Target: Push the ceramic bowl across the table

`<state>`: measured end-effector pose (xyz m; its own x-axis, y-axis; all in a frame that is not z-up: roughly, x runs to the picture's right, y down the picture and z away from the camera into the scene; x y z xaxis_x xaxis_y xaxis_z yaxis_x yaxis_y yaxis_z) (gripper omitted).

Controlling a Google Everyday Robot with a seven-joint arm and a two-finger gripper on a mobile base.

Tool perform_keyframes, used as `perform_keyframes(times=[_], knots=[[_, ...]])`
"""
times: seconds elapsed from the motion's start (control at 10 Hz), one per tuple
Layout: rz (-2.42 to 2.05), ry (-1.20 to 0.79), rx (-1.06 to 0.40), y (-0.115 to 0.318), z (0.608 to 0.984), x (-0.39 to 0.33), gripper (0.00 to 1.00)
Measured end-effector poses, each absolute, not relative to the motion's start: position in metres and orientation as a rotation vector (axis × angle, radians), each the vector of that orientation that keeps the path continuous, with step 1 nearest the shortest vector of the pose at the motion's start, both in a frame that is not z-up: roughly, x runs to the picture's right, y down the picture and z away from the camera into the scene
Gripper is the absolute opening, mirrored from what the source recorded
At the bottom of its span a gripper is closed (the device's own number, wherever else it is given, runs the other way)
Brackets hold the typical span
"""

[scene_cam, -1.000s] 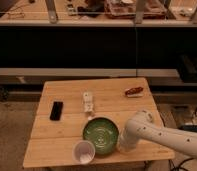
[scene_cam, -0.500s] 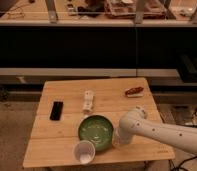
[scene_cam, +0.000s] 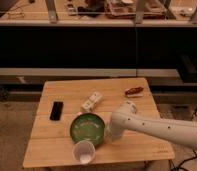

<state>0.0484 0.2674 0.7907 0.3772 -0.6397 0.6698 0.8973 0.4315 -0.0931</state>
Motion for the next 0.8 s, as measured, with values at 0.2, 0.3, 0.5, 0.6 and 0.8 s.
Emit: perform_keyframes(times=[0.2,0.3,0.5,0.6,0.8], knots=[[-1.059,-0.644,-0.477,0.266,0.797,0.026,0.18],[-1.082,-0.673,-0.460,0.264,0.799,0.009,0.18],[-1.122,-0.705,-0.431,0.257,0.801,-0.014,0.18],[-1.146,-0.719,-0.416,0.253,0.802,-0.026,0.18],[-1.182,-0.742,-0.393,0.248,0.804,-0.048,0.18]])
